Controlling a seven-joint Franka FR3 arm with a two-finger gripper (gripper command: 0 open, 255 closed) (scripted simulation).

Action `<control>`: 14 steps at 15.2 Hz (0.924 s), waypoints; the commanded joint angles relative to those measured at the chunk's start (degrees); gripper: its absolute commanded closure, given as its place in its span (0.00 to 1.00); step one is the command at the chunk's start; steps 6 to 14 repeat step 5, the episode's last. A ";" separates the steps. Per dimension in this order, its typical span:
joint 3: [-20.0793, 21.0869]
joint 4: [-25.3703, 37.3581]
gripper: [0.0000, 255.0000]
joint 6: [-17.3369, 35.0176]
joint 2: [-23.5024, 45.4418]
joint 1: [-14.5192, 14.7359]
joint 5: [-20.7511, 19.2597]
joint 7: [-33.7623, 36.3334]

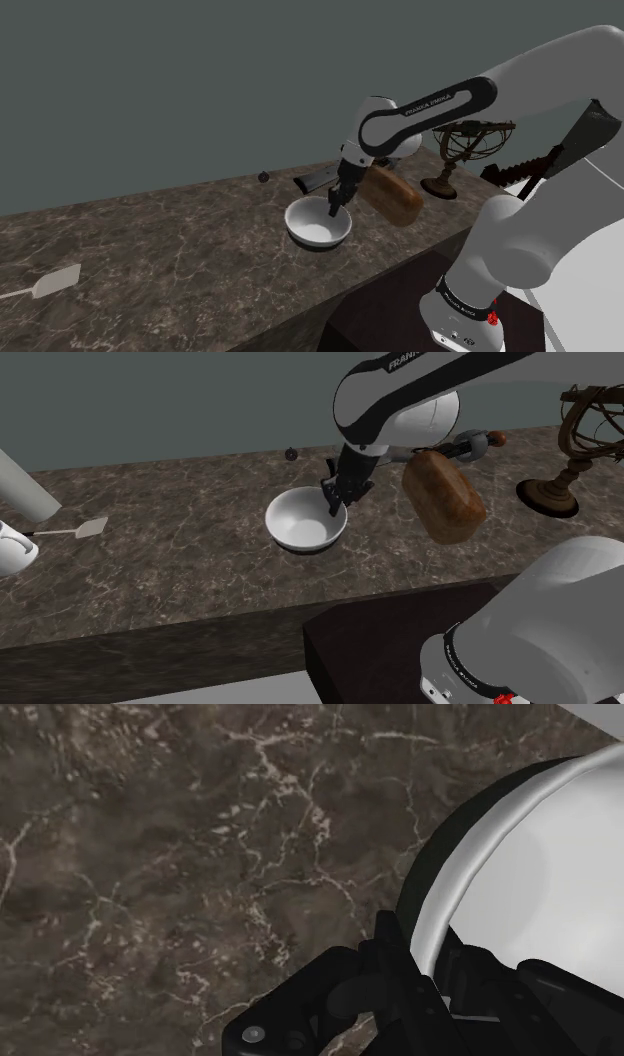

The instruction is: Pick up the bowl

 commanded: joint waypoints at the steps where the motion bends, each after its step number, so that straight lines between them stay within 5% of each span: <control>1: 0.15 0.73 1.00 -1.81 -1.16 -0.26 -0.64 0.83; 14: 0.26 1.53 1.00 -3.70 -2.35 -0.53 -1.26 1.61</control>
